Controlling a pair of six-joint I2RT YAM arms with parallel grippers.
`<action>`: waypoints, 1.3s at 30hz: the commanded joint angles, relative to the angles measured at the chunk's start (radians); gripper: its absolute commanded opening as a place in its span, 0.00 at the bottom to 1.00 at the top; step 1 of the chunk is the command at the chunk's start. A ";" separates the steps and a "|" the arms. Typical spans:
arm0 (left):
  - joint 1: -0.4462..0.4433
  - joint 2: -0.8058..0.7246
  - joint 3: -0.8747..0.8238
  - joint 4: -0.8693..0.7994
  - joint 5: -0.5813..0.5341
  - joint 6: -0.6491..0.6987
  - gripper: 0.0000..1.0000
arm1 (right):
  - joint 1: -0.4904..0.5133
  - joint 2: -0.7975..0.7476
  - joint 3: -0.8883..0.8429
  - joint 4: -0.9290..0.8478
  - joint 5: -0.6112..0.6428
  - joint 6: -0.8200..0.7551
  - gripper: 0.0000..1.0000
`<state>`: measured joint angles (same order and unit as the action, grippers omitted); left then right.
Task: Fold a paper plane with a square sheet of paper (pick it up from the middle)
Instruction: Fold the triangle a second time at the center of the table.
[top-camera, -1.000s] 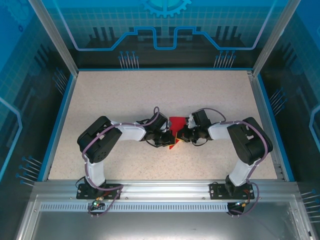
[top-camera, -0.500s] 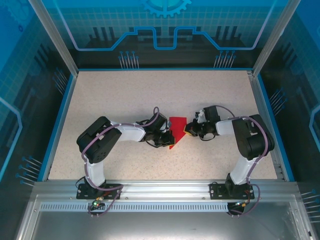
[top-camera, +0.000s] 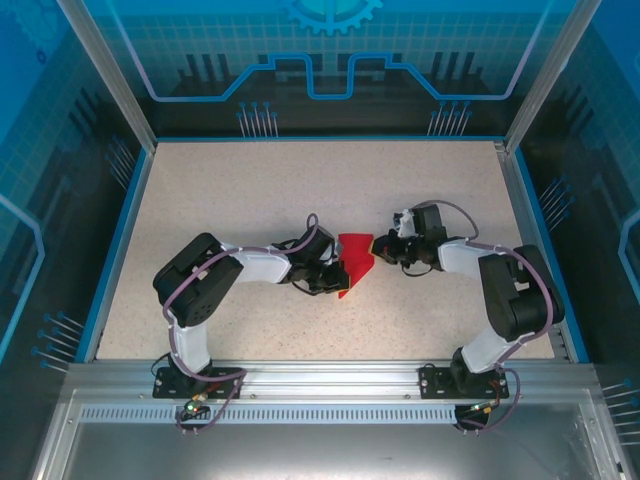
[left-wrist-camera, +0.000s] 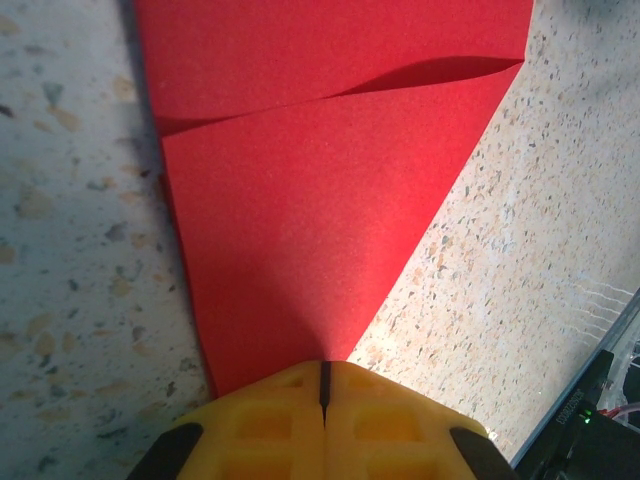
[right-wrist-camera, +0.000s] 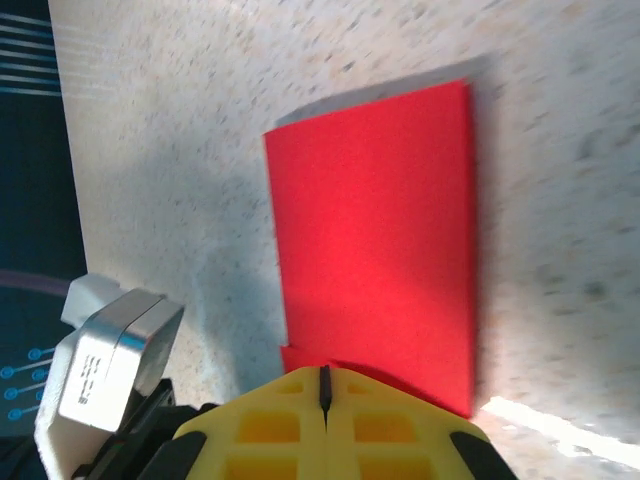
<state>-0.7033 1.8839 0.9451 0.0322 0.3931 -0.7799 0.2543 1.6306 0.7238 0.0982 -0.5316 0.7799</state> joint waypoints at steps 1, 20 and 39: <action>0.002 0.017 -0.042 -0.142 -0.046 0.016 0.06 | 0.079 0.008 -0.029 -0.006 0.033 0.030 0.00; 0.003 0.024 -0.030 -0.125 -0.044 0.002 0.07 | 0.197 0.036 -0.138 0.128 0.015 0.133 0.00; 0.002 0.018 -0.031 -0.135 -0.048 0.004 0.06 | 0.188 0.092 -0.133 0.101 0.068 0.125 0.00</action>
<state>-0.7033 1.8835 0.9451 0.0303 0.3939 -0.7841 0.4549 1.6825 0.5957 0.2195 -0.4885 0.9054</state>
